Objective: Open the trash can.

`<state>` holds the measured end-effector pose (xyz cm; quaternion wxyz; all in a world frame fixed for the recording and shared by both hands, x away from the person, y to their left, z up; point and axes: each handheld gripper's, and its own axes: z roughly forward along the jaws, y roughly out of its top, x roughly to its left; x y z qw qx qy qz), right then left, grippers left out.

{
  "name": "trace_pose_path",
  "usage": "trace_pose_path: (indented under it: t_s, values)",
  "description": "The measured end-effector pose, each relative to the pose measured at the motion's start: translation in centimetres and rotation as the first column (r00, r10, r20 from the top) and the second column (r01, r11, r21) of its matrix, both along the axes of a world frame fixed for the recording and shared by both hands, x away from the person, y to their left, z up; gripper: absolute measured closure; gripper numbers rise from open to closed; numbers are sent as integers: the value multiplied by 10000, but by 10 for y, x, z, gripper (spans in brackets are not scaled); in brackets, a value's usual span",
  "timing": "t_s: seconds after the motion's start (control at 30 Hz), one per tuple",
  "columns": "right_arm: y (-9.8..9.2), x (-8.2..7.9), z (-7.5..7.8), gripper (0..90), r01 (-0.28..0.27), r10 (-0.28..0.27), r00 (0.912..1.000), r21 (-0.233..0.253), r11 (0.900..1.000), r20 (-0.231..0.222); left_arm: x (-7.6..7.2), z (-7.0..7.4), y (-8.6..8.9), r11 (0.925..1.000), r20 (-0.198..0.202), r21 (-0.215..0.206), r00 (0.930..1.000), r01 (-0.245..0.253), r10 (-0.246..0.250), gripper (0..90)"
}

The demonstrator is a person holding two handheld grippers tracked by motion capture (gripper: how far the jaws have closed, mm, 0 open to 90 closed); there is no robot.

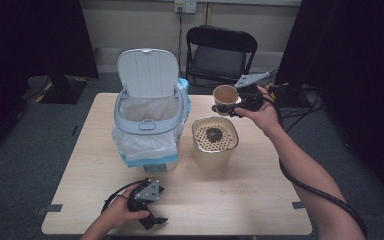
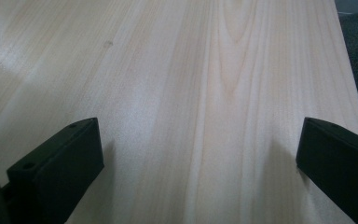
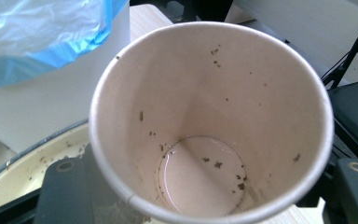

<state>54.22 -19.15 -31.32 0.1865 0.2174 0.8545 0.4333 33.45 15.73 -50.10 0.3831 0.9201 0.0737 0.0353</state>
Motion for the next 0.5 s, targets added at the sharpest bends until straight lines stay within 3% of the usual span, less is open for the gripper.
trace_pose_path:
  t_s: [0.3,0.5]
  values:
    - [6,3,9,293,-121,122,9999,131,9998,-112,0,0,0,10000,6,11,10000,4,-4,0]
    - [10,4,14,292,-162,172,9996,473,9987,-210,0,0,0,10000,-13,-15,10000,-11,11,0]
